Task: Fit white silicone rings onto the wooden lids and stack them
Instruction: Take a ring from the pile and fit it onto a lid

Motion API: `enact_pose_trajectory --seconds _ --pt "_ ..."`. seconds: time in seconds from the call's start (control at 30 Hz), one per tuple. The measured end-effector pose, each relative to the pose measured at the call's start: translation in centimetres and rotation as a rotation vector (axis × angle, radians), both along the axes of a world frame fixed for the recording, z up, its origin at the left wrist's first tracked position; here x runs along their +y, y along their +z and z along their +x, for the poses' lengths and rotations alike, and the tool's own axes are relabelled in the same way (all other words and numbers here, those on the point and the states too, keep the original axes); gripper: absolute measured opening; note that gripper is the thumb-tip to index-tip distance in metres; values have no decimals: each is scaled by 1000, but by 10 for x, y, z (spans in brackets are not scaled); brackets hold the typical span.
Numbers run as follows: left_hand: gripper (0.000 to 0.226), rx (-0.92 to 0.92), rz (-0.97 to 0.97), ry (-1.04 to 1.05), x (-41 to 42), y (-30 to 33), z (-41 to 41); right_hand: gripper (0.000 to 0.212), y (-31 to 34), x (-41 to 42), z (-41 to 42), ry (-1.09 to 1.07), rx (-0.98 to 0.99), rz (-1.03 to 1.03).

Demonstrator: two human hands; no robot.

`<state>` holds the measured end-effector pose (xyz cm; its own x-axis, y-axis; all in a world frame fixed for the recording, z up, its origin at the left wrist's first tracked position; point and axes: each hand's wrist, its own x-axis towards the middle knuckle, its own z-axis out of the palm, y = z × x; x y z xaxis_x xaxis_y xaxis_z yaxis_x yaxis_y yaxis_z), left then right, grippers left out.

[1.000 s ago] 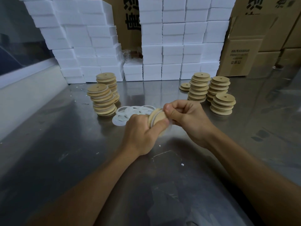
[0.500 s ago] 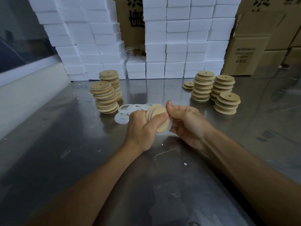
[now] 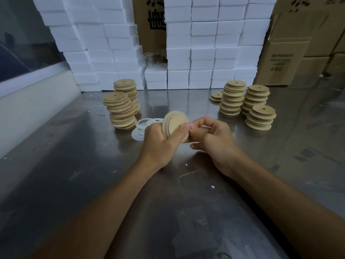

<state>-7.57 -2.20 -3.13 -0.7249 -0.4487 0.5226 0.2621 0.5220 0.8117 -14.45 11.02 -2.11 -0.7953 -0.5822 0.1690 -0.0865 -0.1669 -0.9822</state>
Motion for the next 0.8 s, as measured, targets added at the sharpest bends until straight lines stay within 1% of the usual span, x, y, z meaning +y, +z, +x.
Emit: enact_pose_trajectory --seconds 0.13,0.2,0.27,0.4,0.47,0.53,0.6,0.7,0.73,0.8 --pt "42 -109 37 -114 0 -1 0 10 2 5 -6 -119 457 116" --pt "37 -159 21 -136 -1 -2 0 7 4 7 -9 -142 591 172" --pt "35 -199 -16 -140 -2 -4 -1 4 7 10 -11 -119 625 186" --pt "26 -287 -120 -194 -4 -5 -1 3 11 10 -7 34 605 149" --pt "18 -319 -142 -203 -4 -5 0 4 12 8 -4 80 675 178" --pt "16 -323 -135 -210 -4 -4 1 4 14 7 -4 106 718 216" --pt "22 -306 -130 -204 -3 -3 2 5 15 8 -4 114 656 195" --pt "41 -234 -87 -221 0 -2 1 3 14 7 -3 84 454 89" --pt "41 -207 -47 -224 0 -1 0 4 14 6 -2 66 388 55" --pt "33 -159 12 -202 1 -1 -1 6 13 4 -1 54 202 -14"
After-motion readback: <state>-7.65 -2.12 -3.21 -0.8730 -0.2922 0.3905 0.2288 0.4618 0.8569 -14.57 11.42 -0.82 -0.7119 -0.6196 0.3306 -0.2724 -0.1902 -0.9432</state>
